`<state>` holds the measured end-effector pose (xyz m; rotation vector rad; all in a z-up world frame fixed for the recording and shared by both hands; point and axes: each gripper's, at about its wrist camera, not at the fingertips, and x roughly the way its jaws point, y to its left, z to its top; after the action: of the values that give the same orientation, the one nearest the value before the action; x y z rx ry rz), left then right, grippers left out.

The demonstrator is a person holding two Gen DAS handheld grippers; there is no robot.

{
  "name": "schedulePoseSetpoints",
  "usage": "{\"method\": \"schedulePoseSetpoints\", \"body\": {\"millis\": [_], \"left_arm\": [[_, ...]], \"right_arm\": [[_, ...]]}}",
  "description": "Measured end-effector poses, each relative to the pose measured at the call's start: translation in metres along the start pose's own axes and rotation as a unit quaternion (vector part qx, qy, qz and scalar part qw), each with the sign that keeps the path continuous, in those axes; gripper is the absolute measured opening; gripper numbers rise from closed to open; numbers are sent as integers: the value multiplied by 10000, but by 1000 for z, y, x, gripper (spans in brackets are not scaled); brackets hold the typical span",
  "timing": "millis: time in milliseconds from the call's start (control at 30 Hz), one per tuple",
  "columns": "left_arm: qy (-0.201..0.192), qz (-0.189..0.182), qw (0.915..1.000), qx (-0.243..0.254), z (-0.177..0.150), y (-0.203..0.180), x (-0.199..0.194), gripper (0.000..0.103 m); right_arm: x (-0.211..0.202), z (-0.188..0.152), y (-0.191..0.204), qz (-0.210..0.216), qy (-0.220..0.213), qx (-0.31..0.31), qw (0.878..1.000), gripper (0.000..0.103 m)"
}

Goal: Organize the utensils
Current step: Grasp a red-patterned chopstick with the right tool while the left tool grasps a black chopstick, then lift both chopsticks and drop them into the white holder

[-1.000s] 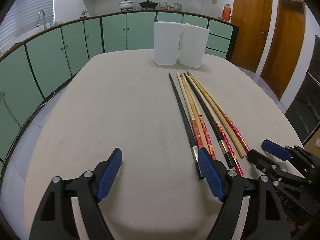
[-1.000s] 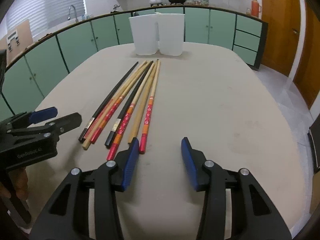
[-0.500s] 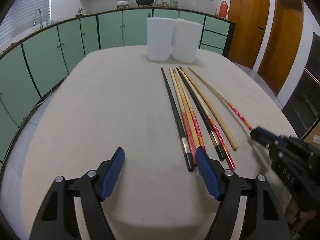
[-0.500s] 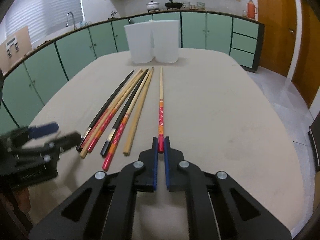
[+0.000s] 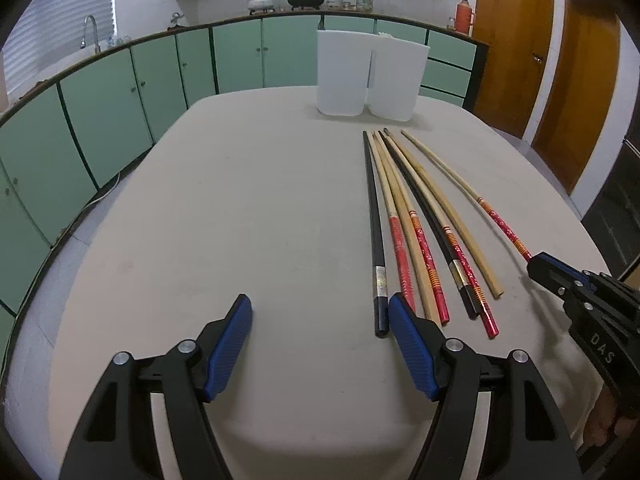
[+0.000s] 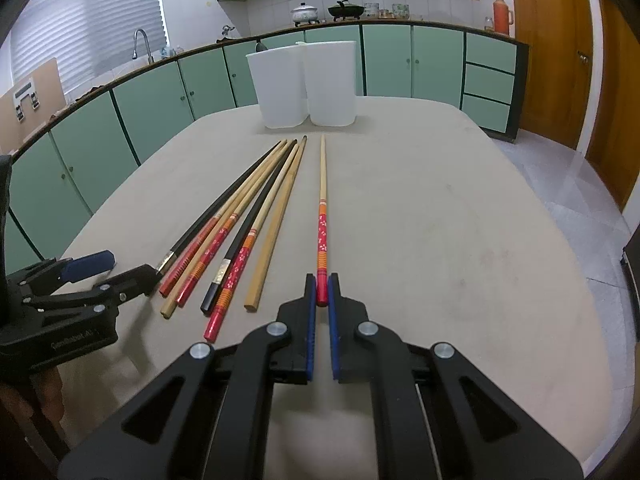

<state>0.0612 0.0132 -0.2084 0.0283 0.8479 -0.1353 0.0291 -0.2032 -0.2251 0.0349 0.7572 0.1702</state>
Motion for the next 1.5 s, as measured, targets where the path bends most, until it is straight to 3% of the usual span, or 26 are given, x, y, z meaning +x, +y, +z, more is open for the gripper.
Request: {"method": "schedulePoseSetpoints", "body": {"millis": [167,233,567,800,1500], "left_arm": [[33,-72,9999,74,-4,-6,0,67],[10,-73,10000,37,-5,-4,0,58],[-61,-175,9998,56,-5,-8,1,41],[-139,-275,9995,61,-3,-14,3,8],[-333,-302,9990,25,-2,-16,3,6]], "right_arm": [[2,-2,1,-3,43,-22,10000,5],[2,-3,1,-6,54,-13,10000,5],[6,-3,1,-2,118,-7,9999,5],[9,-3,3,-59,73,-41,9999,6],[4,-3,1,-10,-92,-77,9999,5]]}}
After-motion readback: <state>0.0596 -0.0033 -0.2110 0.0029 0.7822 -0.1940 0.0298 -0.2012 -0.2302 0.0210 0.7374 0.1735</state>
